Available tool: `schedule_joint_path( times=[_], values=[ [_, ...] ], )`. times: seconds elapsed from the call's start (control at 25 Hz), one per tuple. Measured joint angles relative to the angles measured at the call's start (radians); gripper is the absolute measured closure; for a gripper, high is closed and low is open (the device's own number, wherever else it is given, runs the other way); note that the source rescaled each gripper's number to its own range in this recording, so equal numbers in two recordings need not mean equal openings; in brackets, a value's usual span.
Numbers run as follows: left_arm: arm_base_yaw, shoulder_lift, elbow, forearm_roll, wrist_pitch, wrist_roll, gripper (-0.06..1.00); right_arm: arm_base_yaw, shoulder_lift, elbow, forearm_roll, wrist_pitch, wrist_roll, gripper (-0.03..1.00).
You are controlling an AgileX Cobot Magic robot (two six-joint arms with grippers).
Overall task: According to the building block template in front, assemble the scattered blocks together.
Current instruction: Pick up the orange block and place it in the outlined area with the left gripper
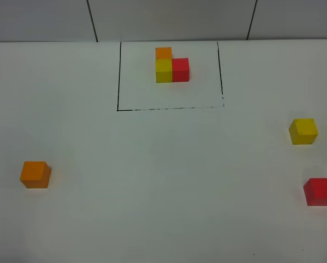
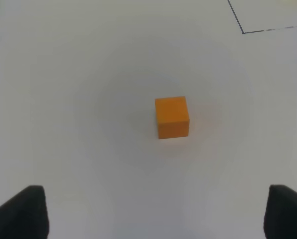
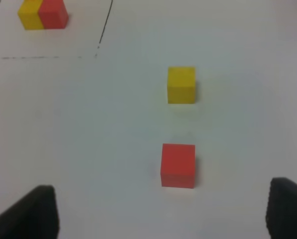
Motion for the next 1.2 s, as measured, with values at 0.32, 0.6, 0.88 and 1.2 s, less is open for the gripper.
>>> schedule_joint_path(
  times=[0.32, 0.6, 0.88, 1.2],
  values=[
    [0.0, 0.0, 0.0, 0.0, 0.0, 0.0, -0.03, 0.0, 0.0, 0.0, 0.0, 0.0, 0.0, 0.27],
    [0.0, 0.0, 0.0, 0.0, 0.0, 0.0, -0.02, 0.0, 0.0, 0.0, 0.0, 0.0, 0.0, 0.27],
    [0.0, 0.021, 0.0, 0.005, 0.0, 0.0, -0.02, 0.0, 0.0, 0.0, 0.0, 0.0, 0.0, 0.27],
    [0.0, 0.358, -0.08, 0.005, 0.003, -0.058, -0.02, 0.0, 0.0, 0.0, 0.0, 0.0, 0.0, 0.27]
  ],
)
